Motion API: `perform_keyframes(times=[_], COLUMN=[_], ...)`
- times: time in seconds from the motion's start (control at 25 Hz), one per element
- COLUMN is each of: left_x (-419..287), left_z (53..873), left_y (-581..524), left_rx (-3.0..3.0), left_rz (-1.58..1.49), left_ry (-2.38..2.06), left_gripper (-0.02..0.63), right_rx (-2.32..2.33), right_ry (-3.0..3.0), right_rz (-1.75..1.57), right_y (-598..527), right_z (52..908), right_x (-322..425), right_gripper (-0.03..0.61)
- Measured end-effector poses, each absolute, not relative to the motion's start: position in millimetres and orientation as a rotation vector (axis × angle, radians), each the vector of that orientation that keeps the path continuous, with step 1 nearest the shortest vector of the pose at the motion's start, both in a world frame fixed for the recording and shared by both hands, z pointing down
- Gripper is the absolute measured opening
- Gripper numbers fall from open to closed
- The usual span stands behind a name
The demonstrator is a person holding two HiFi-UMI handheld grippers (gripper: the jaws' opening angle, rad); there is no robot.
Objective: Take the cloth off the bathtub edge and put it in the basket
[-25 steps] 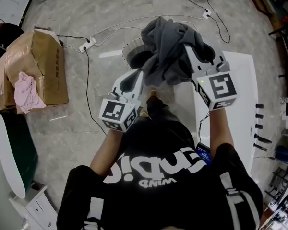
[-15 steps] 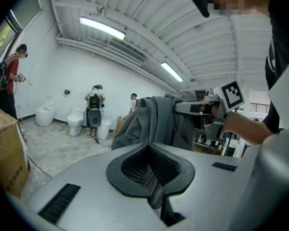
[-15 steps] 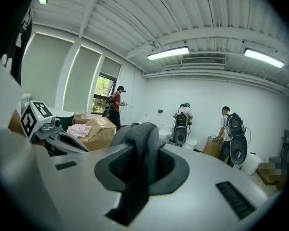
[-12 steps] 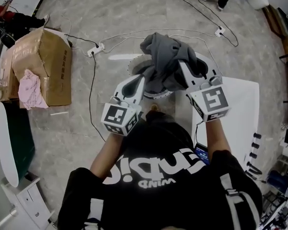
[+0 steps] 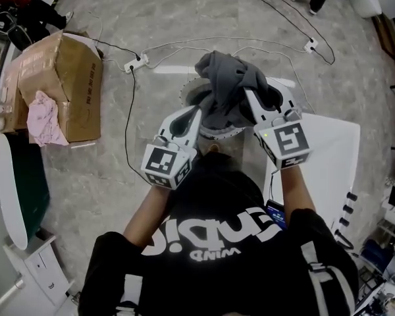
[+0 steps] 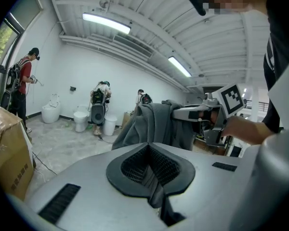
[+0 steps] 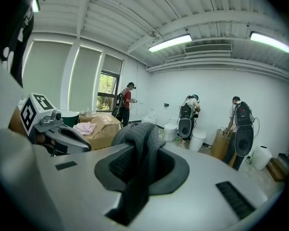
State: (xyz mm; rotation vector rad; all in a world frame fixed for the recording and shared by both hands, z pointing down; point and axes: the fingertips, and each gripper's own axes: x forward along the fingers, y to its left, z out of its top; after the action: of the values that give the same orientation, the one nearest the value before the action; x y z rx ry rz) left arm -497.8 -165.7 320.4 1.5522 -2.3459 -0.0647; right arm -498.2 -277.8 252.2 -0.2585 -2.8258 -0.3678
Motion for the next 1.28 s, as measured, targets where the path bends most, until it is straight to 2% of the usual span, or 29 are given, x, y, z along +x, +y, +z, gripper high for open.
perform_keyframes(times=[0.4,0.8,1.08,1.28], left_x=[-530.6,-577.2,-583.0,-588.3], left_z=[364.4,473.8,556.7,587.3], left_y=[-178.3,-194.7,-202.5,-206.0], left_rx=[1.592,1.553,1.545,1.529], left_rz=[-0.073,-0.075,-0.023,-0.016], left_ry=[-2.234,-2.168,-2.097,-2.083], left_gripper=[0.011,0.011,0.011,0.011], right_rx=[-0.176,-0.141,-0.105,-0.061], right_ry=[-2.77,-2.69,-2.569,-2.505], right_rz=[-0.24,-0.118,-0.006,0.082], right_y=[-286.0,-288.0,-287.2,-290.4], right_z=[316.1,471.8,587.8,635.0], right_x=[-522.5,-535.1,-530.2,-524.5], right_gripper=[0.055,0.055,0.055,0.055])
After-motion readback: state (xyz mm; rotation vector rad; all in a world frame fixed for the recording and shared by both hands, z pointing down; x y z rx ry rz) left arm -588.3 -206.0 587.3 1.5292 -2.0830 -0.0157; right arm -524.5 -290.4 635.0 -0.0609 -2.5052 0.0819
